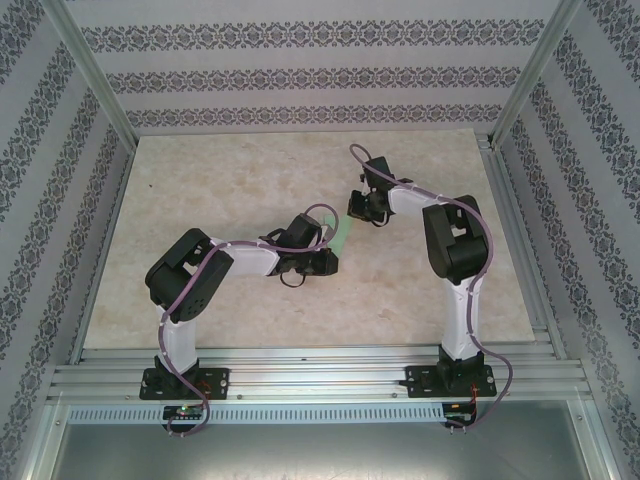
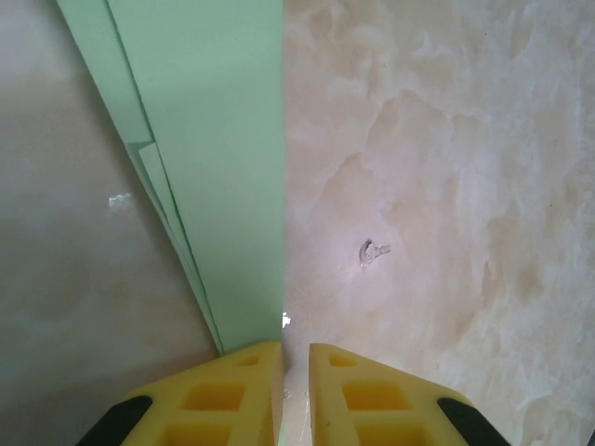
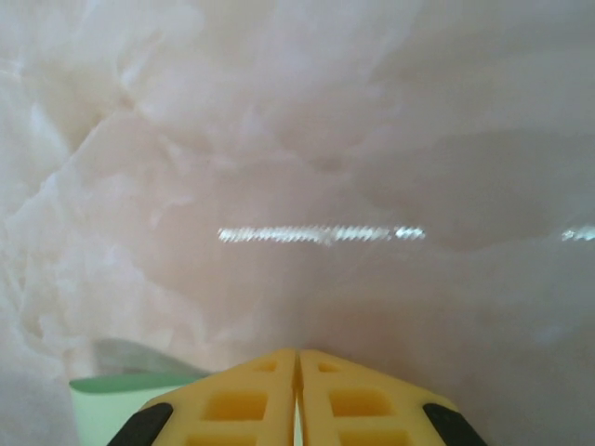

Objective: Fold a paper plane with a square sheet of paper (fold left side to right side)

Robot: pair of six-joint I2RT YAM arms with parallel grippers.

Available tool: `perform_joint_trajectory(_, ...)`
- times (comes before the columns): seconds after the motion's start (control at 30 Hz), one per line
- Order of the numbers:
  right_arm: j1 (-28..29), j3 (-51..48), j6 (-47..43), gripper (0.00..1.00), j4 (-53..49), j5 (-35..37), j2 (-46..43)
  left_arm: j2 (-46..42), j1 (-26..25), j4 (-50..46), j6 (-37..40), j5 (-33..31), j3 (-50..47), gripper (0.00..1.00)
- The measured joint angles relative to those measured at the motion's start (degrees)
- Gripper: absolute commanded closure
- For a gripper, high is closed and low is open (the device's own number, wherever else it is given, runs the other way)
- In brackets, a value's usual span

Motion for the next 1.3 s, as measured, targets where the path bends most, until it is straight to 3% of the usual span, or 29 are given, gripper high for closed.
perform_joint_trajectory(0.13, -2.2, 2.4, -0.5, 0.88, -0.7, 1.5, 1.2, 0.0, 0.0, 0.0, 0.0, 0.0, -0.1, 0.81)
perform_joint_trajectory(0.33, -4.0, 2.5, -2.1, 0.76, -1.9, 4.6, -0.3, -1.3, -0.3, 0.8, 0.5, 0.9, -0.7, 0.65)
perform_joint_trajectory(0.57, -1.1, -5.3, -2.1, 0.62, -4.2, 9.4, -16.2, -11.3, 1.1, -6.4, 2.3, 2.5, -2.6, 0.51)
perform_joint_trajectory(0.73, 6.4, -9.7, -0.1, 0.55, -5.4, 14.5, -24.5, -24.3, 9.0, -6.9, 2.1, 3.3, -6.6, 0.45)
perform_joint_trajectory(0.93, 18.8, -8.9, 2.4, 0.45, -11.1, 22.6, -21.4, -29.4, 20.8, -7.0, -0.4, 3.1, -15.0, 0.43)
perform_joint_trajectory(1.1, 24.3, -4.5, 3.6, 0.44, -15.9, 27.9, -12.5, -29.5, 23.5, -7.6, -2.2, 3.1, -19.7, 0.43)
perform_joint_trajectory(1.3, 24.4, -2.0, 4.7, 0.63, -20.5, 32.7, -6.6, -30.1, 23.6, -7.5, -2.7, 3.3, -20.1, 0.43)
